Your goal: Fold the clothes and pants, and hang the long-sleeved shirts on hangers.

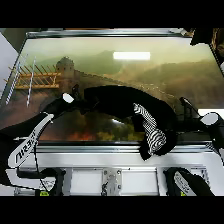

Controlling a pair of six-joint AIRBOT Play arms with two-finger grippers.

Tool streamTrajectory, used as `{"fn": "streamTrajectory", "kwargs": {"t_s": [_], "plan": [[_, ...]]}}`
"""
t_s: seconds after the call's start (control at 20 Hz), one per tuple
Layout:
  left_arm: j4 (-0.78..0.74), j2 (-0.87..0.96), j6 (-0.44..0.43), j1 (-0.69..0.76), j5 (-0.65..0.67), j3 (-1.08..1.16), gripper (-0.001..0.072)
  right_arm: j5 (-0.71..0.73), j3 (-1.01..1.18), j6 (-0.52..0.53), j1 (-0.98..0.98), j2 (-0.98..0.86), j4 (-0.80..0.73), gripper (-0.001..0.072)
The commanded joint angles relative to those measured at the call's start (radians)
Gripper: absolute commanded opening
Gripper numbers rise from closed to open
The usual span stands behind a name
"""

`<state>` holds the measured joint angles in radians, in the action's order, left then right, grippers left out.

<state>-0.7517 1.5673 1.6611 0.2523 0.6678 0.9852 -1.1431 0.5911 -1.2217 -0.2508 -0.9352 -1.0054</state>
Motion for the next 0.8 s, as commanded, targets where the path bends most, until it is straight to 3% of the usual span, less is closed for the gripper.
{"fn": "streamTrajectory", "kwargs": {"t_s": [0.0,0.05,0.3,0.55,0.75], "plan": [[-0.047,0.0,-0.002,0.001,0.01,0.064,0.0016,0.068,-0.018,0.007,0.043,-0.005,-0.036,0.0161],[-0.064,0.0,-0.002,-0.018,0.053,0.1,0.0016,0.085,-0.009,0.005,0.041,-0.004,-0.065,0.0033],[-0.146,-0.211,-0.038,-0.153,0.172,0.343,0.0016,-0.028,0.322,-0.027,0.011,0.04,-0.212,0.003],[-0.148,-0.532,-0.15,-0.231,0.302,0.579,0.0016,-0.106,0.801,-0.078,0.01,0.127,-0.18,0.003],[-0.175,-0.724,-0.163,-0.254,0.316,0.6,0.0016,-0.109,0.897,-0.097,0.009,0.206,-0.108,0.003]]}}
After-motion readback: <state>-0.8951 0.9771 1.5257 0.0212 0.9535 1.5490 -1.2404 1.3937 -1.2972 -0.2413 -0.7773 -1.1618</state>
